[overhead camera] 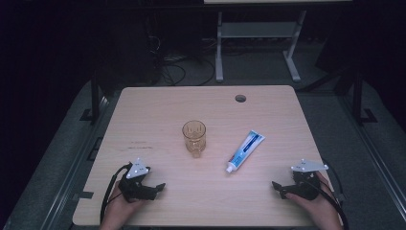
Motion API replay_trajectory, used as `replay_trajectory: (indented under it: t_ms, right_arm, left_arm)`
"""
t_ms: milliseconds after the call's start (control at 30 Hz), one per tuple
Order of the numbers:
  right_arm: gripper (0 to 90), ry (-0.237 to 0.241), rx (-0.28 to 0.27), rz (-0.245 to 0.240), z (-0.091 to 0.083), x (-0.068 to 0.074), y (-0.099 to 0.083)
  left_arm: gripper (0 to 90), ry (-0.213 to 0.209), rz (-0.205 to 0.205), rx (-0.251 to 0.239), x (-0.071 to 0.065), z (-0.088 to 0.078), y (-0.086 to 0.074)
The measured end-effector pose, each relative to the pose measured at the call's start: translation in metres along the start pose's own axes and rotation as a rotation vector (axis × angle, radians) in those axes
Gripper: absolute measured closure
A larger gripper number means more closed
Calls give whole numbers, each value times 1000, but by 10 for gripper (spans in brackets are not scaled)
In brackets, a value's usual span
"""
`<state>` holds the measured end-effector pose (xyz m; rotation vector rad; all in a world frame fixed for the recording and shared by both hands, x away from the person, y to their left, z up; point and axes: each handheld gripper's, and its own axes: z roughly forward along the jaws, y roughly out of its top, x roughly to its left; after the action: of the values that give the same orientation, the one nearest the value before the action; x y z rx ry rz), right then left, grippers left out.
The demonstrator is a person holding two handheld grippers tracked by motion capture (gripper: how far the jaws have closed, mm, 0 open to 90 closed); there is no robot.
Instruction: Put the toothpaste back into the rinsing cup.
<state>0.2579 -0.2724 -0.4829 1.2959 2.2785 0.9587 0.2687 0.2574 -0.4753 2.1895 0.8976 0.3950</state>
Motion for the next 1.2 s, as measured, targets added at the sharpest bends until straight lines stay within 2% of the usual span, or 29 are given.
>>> replay_trajectory:
  t_ms: [167, 233, 267, 367, 467, 533, 567, 600, 633, 667, 733, 767, 800, 900, 1000, 1100, 1133, 1200]
  right_arm:
    - [28, 0, 0, 0, 0, 0, 0]
    - [62, -1, -6, -1, -1, 0, 0]
    - [133, -3, -12, 0, -3, -1, 0]
    - [165, -1, -1, -1, -5, 0, 0]
    - [300, -5, 12, 8, -9, 0, 1]
    - [361, 5, 21, 27, -13, -1, 2]
    - [361, 5, 21, 27, -13, -1, 2]
    - [424, 23, 16, 50, -15, -3, 2]
    - [424, 23, 16, 50, -15, -3, 2]
    - [504, 28, 6, 46, -17, -5, 4]
    - [574, 35, 5, 42, -18, -5, 5]
    - [574, 35, 5, 42, -18, -5, 5]
    - [643, 49, -10, 45, -20, -6, 7]
    - [689, 55, -15, 41, -21, -5, 9]
    - [803, 80, -27, 43, -21, -3, 15]
    - [842, 95, -30, 38, -20, -2, 19]
    - [887, 107, -35, 36, -18, -1, 23]
    - [900, 121, -39, 41, -18, 0, 27]
  left_arm:
    - [132, 0, 0, 0, 0, 0, 0]
    - [132, 0, 0, 0, 0, 0, 0]
    - [132, 0, 0, 0, 0, 0, 0]
    - [132, 0, 0, 0, 0, 0, 0]
    - [132, 0, 0, 0, 0, 0, 0]
    - [132, 0, 0, 0, 0, 0, 0]
    - [132, 0, 0, 0, 0, 0, 0]
    - [132, 0, 0, 0, 0, 0, 0]
    - [132, 0, 0, 0, 0, 0, 0]
    - [132, 0, 0, 0, 0, 0, 0]
    - [132, 0, 0, 0, 0, 0, 0]
    - [132, 0, 0, 0, 0, 0, 0]
    - [132, 0, 0, 0, 0, 0, 0]
    - [132, 0, 0, 0, 0, 0, 0]
    - [132, 0, 0, 0, 0, 0, 0]
    - [132, -1, -2, 0, 0, 0, 0]
    - [132, -1, -2, -3, 0, 0, 0]
    - [132, -1, -3, -2, 0, 0, 0]
